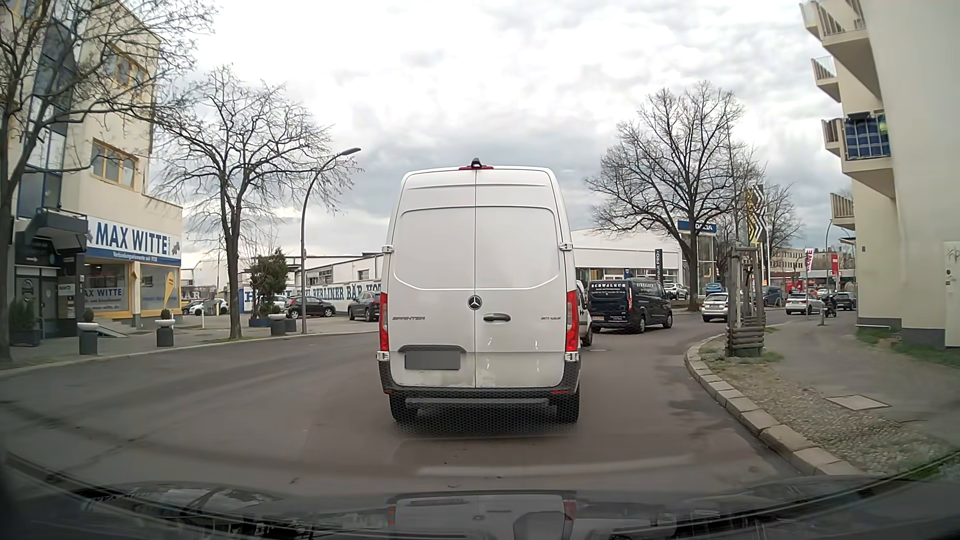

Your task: Follow the waypoints while adhering to traffic rules and regulations

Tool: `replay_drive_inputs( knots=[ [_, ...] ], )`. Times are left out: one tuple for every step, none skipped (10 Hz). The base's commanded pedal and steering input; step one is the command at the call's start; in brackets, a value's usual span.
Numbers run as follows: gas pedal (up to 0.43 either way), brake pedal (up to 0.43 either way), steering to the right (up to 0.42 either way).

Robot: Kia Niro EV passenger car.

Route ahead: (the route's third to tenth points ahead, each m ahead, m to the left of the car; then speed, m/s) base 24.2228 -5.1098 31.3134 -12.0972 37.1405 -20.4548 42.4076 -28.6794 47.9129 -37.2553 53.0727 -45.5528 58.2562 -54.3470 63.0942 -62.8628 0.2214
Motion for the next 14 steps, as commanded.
replay_drive_inputs(
  knots=[
    [0.000,0.122,0.022],
    [0.000,0.122,0.021],
    [0.000,0.122,0.021],
    [0.000,0.122,0.022],
    [0.000,0.122,0.023],
    [0.000,0.122,0.024],
    [0.000,0.116,0.026],
    [0.000,0.116,0.026],
    [0.000,0.116,0.026],
    [0.000,0.116,0.025],
    [0.000,0.116,0.025],
    [0.000,0.116,0.025],
    [0.000,0.116,0.025],
    [0.000,0.110,0.025]
  ],
)
